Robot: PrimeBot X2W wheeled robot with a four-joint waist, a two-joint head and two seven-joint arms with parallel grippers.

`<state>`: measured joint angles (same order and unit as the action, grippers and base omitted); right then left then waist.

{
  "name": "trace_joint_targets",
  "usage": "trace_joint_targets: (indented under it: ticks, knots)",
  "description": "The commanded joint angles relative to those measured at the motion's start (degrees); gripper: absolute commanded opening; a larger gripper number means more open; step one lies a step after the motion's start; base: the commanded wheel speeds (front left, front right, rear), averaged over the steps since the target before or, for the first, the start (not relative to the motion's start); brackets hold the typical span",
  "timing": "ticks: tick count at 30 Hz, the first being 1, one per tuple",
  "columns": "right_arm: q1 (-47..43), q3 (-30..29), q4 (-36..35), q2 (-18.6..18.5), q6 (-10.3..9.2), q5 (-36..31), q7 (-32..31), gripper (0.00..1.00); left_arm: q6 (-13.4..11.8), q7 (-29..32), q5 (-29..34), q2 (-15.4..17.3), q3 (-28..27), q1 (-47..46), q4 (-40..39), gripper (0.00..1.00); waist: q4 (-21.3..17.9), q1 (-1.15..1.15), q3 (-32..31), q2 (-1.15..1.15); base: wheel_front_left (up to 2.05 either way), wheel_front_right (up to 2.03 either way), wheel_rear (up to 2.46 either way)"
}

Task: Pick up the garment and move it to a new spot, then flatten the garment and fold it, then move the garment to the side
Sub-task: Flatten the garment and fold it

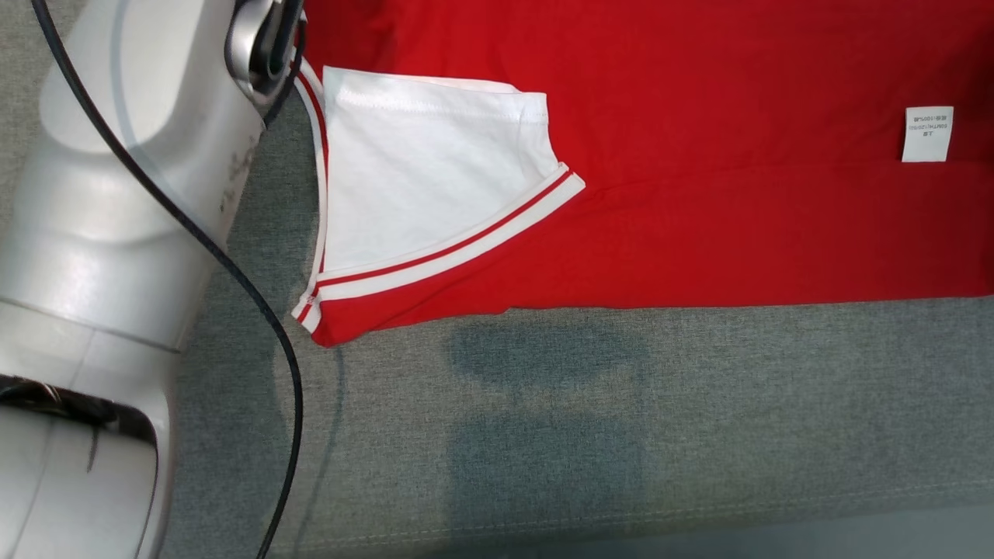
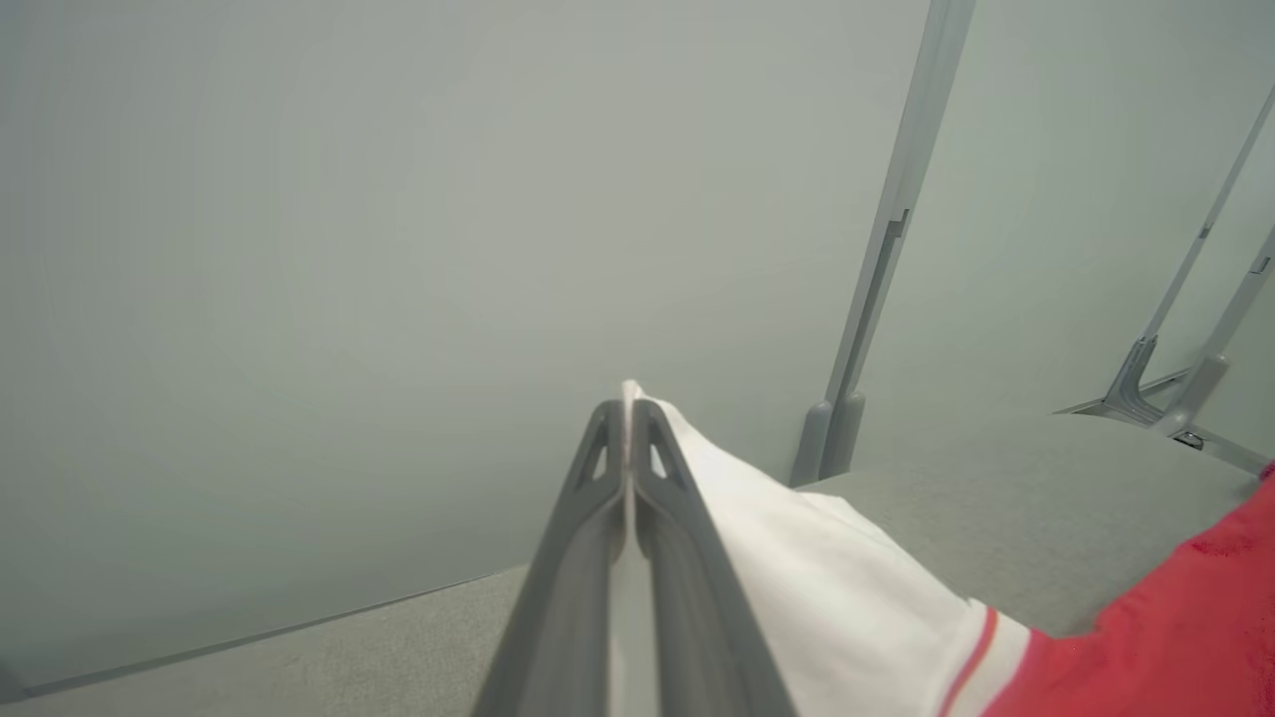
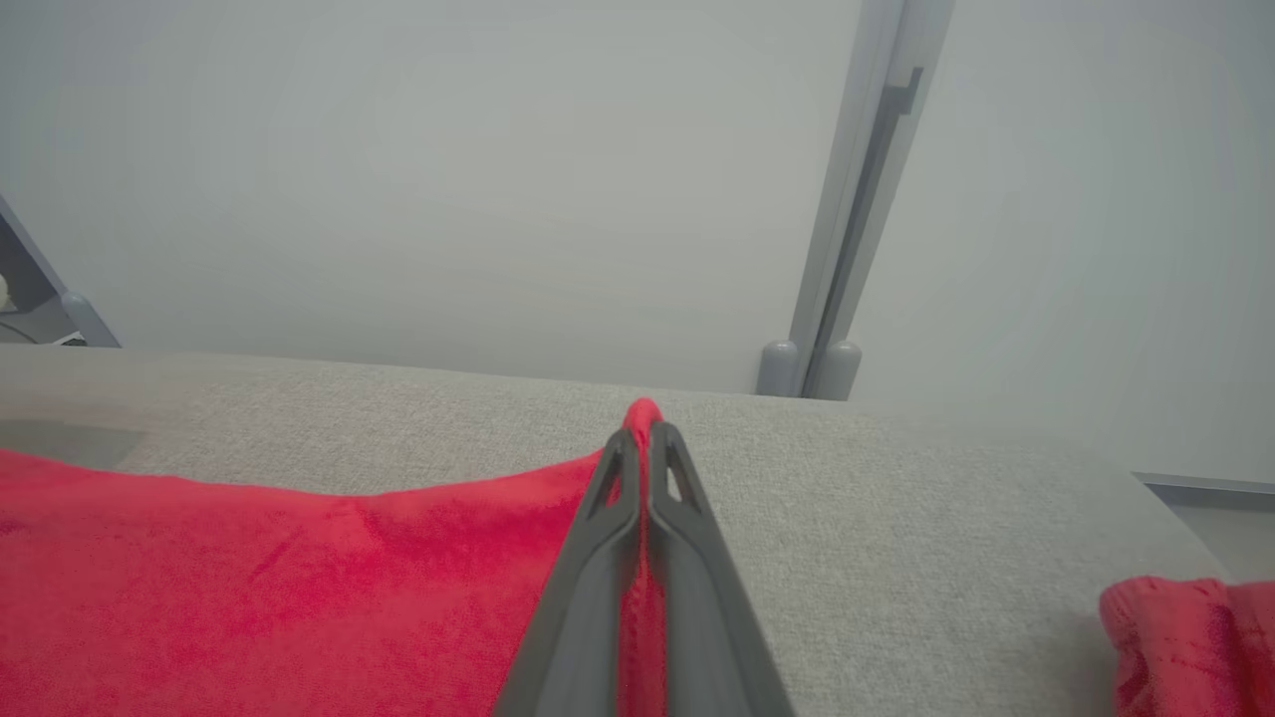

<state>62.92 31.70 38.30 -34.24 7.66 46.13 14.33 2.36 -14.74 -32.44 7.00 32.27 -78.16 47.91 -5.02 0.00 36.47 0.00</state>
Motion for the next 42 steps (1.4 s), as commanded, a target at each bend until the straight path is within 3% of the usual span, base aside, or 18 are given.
trace_joint_targets:
  ticks: [1, 10, 20, 26, 32, 42]
  knots:
    - [-3.69, -0.88, -1.77, -1.75, -0.17, -0.95, 0.64, 0.0, -0.68, -0.24, 0.61, 2.16, -1.32, 0.96, -2.87, 0.0, 0.53, 0.0, -0.6, 0.0, 0.0, 0.0, 0.0]
    - [-18.0, -12.75, -9.34, -1.99, -0.17, -5.91, 0.66, 0.0, -4.47, -0.25, 2.38, 4.69, -5.73, 18.53, -22.98, 0.0, 2.22, 0.0, -4.58, 0.0, 0.0, 0.0, 0.0]
    - [-30.19, -21.97, -15.34, -1.44, -0.17, -5.89, 0.66, 0.0, -8.14, 0.4, 0.98, 6.72, -6.21, 32.9, -36.65, 0.0, 4.46, 0.0, -8.68, 0.0, 0.0, 0.0, 0.0]
    - [-36.09, -25.78, -20.24, -0.6, -0.17, -7.24, 0.66, 0.0, -9.73, 0.67, 0.72, 7.3, -5.72, 38.29, -41.74, 0.0, 5.1, 0.0, -9.61, 0.0, 0.0, 0.0, 0.0]
    - [-45.24, -30.66, -28.99, 2.55, -0.17, -15.6, 0.66, 0.04, -10.73, 0.17, 0.23, 6.75, -5.49, 45.09, -47.35, 0.0, 5.81, 0.0, -10.32, 0.0, 0.0, 0.0, 0.0]
    - [-50.35, -35.94, -28.29, 6.97, -0.17, -18.02, 0.66, 0.0, -11.16, -0.22, 0.44, 4.41, -6.98, 51.94, -48.82, 0.0, 5.8, 0.0, -11.26, 0.0, 0.0, 0.0, 0.0]
